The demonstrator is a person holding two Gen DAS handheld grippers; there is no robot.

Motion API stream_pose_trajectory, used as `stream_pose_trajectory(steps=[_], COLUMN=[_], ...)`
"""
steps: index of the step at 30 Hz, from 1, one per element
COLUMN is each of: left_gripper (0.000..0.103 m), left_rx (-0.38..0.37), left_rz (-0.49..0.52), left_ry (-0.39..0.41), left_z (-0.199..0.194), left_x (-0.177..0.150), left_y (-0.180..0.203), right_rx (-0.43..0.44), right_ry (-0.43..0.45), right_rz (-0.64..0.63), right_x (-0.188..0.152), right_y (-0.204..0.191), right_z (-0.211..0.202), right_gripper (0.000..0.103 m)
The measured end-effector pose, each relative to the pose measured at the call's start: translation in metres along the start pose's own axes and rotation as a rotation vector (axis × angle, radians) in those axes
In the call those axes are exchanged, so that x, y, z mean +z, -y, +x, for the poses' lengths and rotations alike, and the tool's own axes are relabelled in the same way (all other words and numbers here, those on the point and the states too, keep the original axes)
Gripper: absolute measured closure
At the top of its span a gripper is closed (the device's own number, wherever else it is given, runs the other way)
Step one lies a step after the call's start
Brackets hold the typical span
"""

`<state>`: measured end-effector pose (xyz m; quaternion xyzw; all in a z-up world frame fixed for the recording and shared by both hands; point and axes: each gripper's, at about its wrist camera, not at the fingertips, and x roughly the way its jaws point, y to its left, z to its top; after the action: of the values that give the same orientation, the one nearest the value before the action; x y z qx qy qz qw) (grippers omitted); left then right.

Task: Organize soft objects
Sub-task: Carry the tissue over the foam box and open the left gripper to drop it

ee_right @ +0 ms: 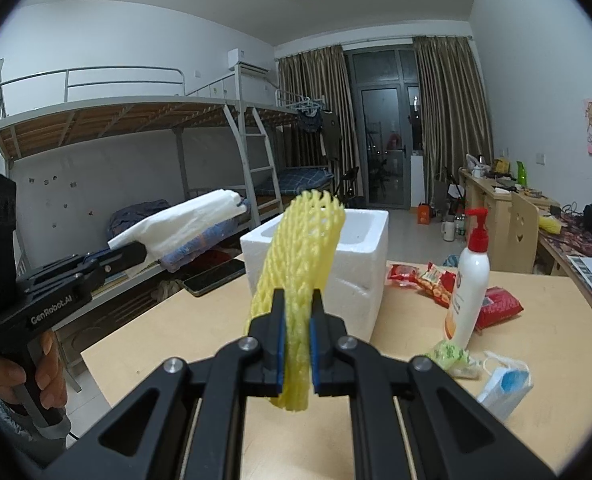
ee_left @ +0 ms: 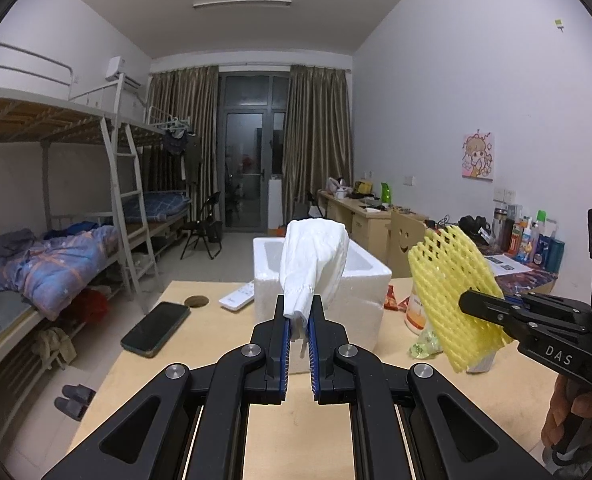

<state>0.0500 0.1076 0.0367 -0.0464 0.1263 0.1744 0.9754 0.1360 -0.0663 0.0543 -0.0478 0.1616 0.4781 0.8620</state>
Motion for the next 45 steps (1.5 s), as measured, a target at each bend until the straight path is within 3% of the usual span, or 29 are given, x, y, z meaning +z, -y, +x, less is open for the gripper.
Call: stream_pose_trajectory(steps=[18, 45], left_gripper=[0.094, 0.094], left_rx=[0.001, -0.028], left_rz=[0.0, 0.011], left_ry=[-0.017, -0.065], left_z=[0.046, 0.133], left_x=[0.047, 0.077], left_y=[-0.011, -0.01], right_rx=[0.03, -0.017], right_ry=[0.014, -0.026], right_rz=[-0.028, -0.023], right_x=[0.053, 0.075], right_y=[0.003, 0.026], right_z=[0.032, 0.082], right_gripper=[0.091, 0.091])
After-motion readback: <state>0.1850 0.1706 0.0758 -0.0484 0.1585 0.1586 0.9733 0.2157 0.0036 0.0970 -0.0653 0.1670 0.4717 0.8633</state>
